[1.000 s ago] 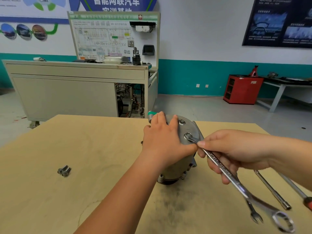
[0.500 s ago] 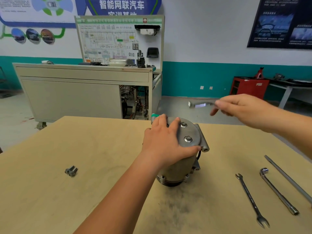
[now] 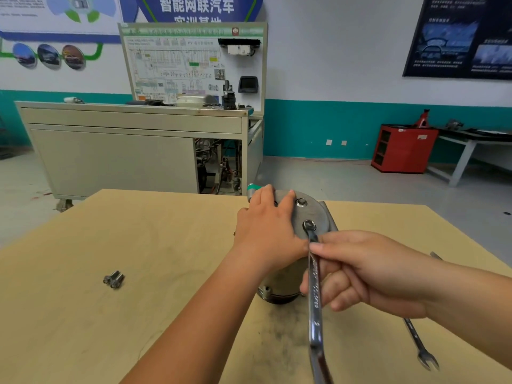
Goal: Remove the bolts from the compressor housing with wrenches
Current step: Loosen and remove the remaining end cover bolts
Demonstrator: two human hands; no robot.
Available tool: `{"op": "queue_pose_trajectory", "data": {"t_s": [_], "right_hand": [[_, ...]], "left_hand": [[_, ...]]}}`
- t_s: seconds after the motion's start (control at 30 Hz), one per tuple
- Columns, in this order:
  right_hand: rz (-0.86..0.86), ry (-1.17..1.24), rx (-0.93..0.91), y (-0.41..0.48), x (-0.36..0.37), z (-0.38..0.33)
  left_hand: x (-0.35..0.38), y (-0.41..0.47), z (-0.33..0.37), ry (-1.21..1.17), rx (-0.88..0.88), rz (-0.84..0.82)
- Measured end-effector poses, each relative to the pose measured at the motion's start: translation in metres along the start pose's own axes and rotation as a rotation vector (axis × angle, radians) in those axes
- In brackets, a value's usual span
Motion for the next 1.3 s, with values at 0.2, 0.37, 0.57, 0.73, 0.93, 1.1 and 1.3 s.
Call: {"op": "queue_pose_trajectory", "data": {"t_s": [0.2,0.37,0.57,0.73,0.93,1.1,1.3], "right_hand": [[0.098,0.065,-0.006,0.006,0.001,-0.002],[0.131,0.063,-0.004,0.005,-0.009,-0.003],[0.171,-0.028,-0.014,0.012,-0.026,-0.008],[0.133,-0.042,-0.016,0.01,-0.028,0.0],[0.176,-0.036,-0.003,0.006,-0.035,0.001],[0.208,-0.09,0.0,0.004,-0.035,-0.002],[0.175,-0.175,-0.004,0.004,-0.033,-0.004]], "left_hand": [[0.0,0.0,0.001,0.028,-0.001,-0.014],[-0.004,-0.004,0.007,-0.008,-0.021,-0.028],[-0.004,-0.003,0.007,0.057,0.039,-0.085],[-0.001,-0.002,0.008,0.054,0.059,-0.033],[0.0,-0.001,0.01,0.05,0.06,-0.028],[0.0,-0.002,0.009,0.056,0.047,-0.009],[0.0,-0.002,0.008,0.045,0.048,0.0]]}}
Point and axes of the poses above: each hand's wrist, its own y-axis towards the middle knuckle, its own x-axis out of the palm, z = x × y, the point moved 2 cm from there along y, towards the middle knuckle, and after that the axes turned 12 degrees about -y, right-handed, at the moved point
